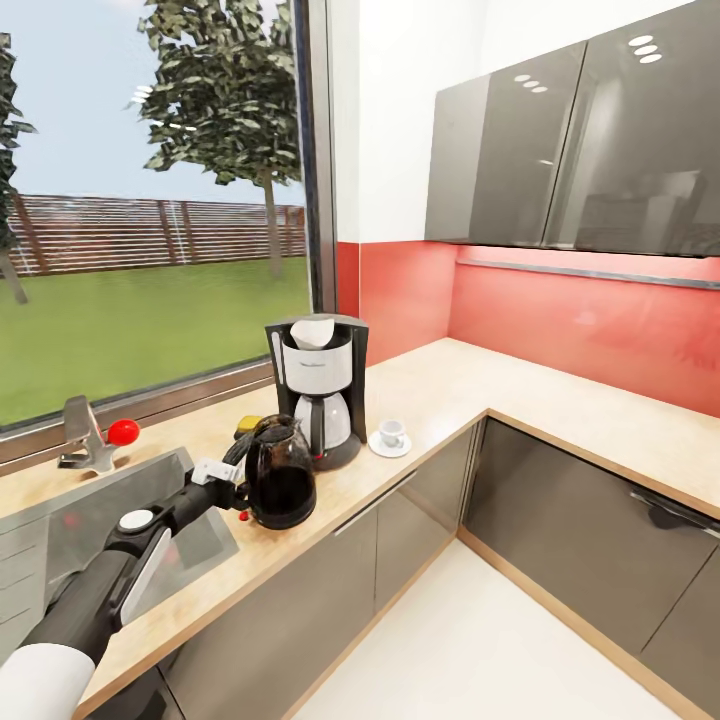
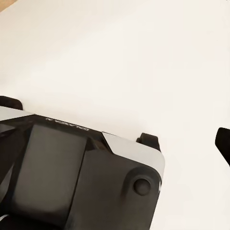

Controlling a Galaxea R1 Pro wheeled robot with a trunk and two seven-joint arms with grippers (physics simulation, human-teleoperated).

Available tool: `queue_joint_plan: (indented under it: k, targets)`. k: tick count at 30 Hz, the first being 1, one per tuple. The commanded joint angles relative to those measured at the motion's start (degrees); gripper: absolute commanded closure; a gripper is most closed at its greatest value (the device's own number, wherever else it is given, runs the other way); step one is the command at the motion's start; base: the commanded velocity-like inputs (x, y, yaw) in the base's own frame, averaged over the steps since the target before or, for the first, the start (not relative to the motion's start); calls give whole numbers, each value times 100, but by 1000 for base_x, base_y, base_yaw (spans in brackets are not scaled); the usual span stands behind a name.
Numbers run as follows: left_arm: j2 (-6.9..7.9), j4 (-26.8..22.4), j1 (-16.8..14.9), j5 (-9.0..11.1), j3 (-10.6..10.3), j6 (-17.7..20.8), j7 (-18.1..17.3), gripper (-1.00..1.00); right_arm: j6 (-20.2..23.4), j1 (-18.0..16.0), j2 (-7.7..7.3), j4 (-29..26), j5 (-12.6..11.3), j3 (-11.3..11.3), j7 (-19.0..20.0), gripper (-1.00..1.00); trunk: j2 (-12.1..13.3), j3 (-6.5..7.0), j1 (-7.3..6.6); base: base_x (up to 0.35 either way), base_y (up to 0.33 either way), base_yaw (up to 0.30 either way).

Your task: Set up a coffee station on the kitchen countertop: keep the coffee maker on the countertop, move the bottle of coffee from the kitchen shelf to the counter next to the coffee maker, place a paper coffee filter on top of the coffee maker, put the saucer next to the coffee maker with the coffee cup on the saucer, and place the electric kettle next to the coffee maker.

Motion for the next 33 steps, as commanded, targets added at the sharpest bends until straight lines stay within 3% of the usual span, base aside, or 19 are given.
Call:
queue_joint_plan:
  k: [1,9,21,33]
  targets:
    - [4,-7,-4,31,-7,43,-9,-100,32,-2,0,-11,-6,32,12,-100,-12,-12,4,0,0,0]
    - [5,-7,-3,32,0,43,-7,-100,32,-2,-1,-11,-6,32,12,-100,-12,-12,4,-192,36,0]
    - [5,-7,-4,25,14,43,-8,-100,32,-2,1,-11,-6,32,12,-100,-12,-12,4,-44,9,0]
    - [15,-1,-5,18,18,43,-12,-100,32,-2,-1,-11,-6,32,19,-100,-12,-12,4,-269,127,0]
